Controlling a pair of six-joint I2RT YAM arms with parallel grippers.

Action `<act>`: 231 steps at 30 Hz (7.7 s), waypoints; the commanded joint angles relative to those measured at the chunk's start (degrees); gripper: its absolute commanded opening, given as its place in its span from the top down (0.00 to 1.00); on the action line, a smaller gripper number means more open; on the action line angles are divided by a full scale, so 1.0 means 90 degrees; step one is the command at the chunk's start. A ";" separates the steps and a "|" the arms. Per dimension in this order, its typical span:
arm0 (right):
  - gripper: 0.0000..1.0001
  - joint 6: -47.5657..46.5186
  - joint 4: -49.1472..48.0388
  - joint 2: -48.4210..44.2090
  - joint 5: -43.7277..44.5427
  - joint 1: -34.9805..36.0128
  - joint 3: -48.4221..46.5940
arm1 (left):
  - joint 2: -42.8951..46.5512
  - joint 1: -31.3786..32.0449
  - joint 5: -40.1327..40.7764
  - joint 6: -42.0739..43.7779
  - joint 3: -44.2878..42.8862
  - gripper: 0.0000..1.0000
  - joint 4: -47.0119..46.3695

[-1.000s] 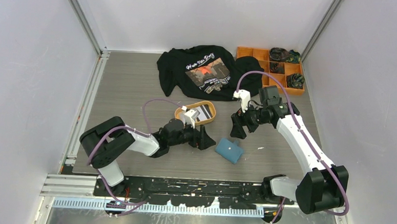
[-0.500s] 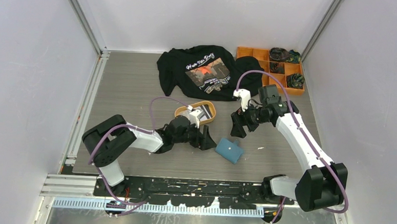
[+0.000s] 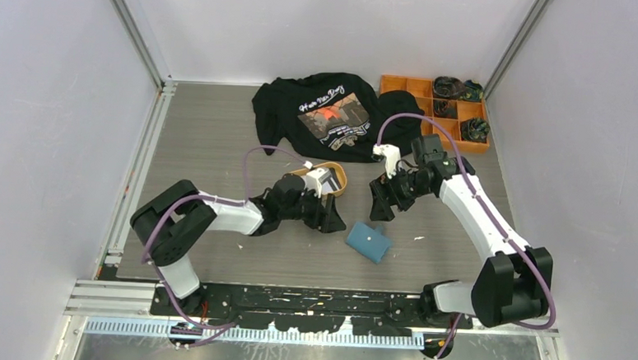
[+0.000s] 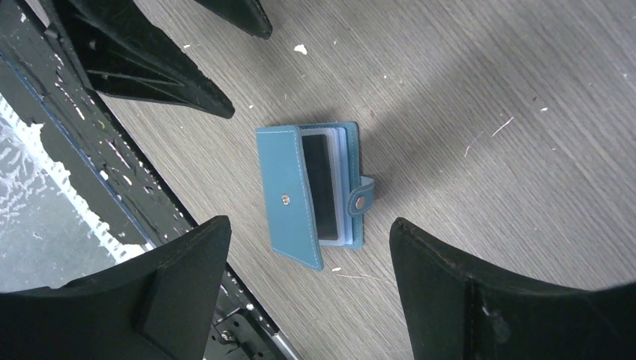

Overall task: Put the credit cards into the card holder
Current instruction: Close the card holder at the center of the board.

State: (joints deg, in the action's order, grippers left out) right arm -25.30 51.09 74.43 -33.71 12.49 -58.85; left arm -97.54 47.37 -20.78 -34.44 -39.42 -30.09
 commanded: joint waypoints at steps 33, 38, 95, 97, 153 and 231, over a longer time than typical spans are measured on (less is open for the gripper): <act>0.38 -0.0630 0.0843 0.1344 0.0927 -0.0014 -0.0453 | -0.1256 0.0665 0.0028 -0.0919 -0.0968 1.00 -0.0456; 0.49 -0.0713 0.1114 0.1722 0.0915 0.0036 -0.0570 | -0.1214 0.0733 0.0356 -0.1196 -0.0708 1.00 -0.0649; 0.98 -0.1008 0.0653 0.1327 0.0121 0.1099 -0.0479 | -0.0509 0.1527 0.2425 -0.2661 0.0849 1.00 -0.2251; 0.98 -0.1120 0.0658 0.1261 0.0094 0.1173 -0.0433 | -0.0348 0.1481 0.2338 -0.2507 0.0902 1.00 -0.2185; 0.99 -0.1241 0.0604 0.0950 0.0303 0.1530 -0.0427 | -0.0119 0.1691 0.2205 -0.2492 0.1272 1.00 -0.2192; 0.99 -0.2853 -0.0487 0.1142 0.2047 0.3228 0.0938 | -0.1136 0.1347 0.2338 -0.3566 0.1541 1.00 -0.4107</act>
State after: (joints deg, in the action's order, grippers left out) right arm -50.72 46.72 84.05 -16.10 40.62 -50.43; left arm -107.57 59.86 0.05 -67.05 -25.54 -63.55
